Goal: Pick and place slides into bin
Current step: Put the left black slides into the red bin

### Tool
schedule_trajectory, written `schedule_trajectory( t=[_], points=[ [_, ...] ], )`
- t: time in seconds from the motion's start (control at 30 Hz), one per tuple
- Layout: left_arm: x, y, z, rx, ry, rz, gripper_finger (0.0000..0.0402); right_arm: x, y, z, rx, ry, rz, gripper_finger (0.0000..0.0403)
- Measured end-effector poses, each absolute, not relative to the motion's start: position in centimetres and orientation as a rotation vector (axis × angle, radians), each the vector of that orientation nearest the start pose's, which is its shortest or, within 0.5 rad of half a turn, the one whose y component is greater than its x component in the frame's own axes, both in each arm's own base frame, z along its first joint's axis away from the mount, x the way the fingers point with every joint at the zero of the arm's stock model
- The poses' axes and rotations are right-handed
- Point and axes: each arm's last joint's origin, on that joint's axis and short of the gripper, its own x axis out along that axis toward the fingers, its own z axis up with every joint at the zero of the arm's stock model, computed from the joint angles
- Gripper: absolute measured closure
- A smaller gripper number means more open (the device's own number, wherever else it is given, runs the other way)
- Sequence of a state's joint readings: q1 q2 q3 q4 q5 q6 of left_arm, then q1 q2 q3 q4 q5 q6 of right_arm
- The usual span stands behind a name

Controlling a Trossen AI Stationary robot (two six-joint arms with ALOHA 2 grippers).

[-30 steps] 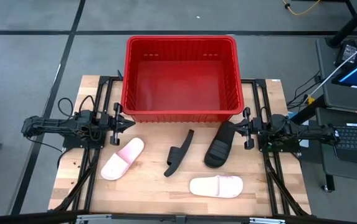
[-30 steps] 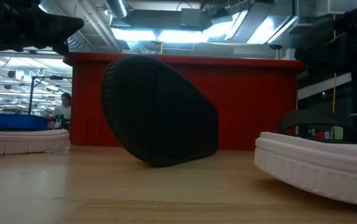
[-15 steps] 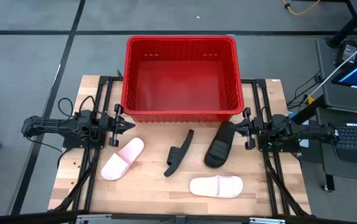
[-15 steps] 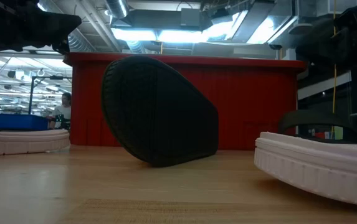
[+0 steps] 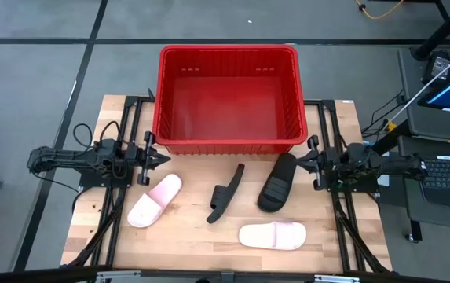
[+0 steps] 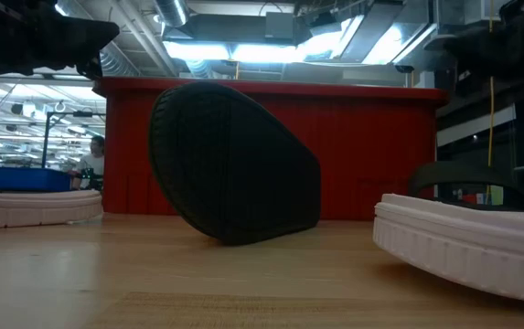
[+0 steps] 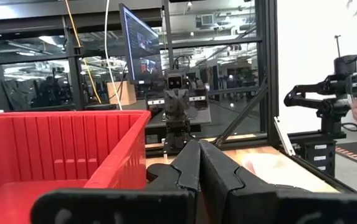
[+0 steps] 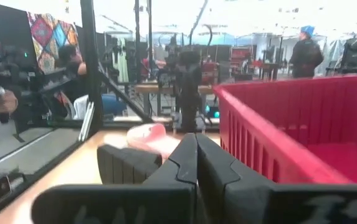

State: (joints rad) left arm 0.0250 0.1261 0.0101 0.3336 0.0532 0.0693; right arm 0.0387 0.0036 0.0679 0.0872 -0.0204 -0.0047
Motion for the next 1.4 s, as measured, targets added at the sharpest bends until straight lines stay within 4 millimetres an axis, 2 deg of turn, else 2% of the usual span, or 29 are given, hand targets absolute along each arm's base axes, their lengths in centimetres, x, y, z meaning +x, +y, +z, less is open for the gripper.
schedule_trajectory(
  t=[0.2, 0.4, 0.67, 0.87, 1.13, 1.4],
  points=[
    [10.3, 0.1, 18.9, 0.100, -0.222, -0.015, 0.0399, 8.7, 0.4, 21.2, -0.004, -0.179, 0.059, 0.0397],
    [10.4, 0.1, 19.2, 0.073, -0.220, -0.024, 0.0400, 8.5, 0.4, 21.4, -0.007, -0.163, 0.058, 0.0397],
    [11.5, -0.5, 19.8, 0.060, -0.124, -0.008, 0.0400, 8.5, 0.3, 21.7, 0.007, -0.189, 0.031, 0.0397],
    [13.3, -1.6, 22.4, 0.098, -0.068, -0.053, 0.0400, 8.2, 0.4, 22.7, -0.066, -0.273, 0.051, 0.0397],
    [16.4, -3.2, 25.7, 0.159, 0.064, -0.015, 0.0400, 8.7, 0.4, 23.6, -0.079, -0.198, 0.054, 0.0397],
    [18.9, -5.5, 28.4, 0.197, 0.148, 0.008, 0.0400, 9.8, 0.4, 26.7, -0.087, -0.038, 0.061, 0.0397]
  ],
)
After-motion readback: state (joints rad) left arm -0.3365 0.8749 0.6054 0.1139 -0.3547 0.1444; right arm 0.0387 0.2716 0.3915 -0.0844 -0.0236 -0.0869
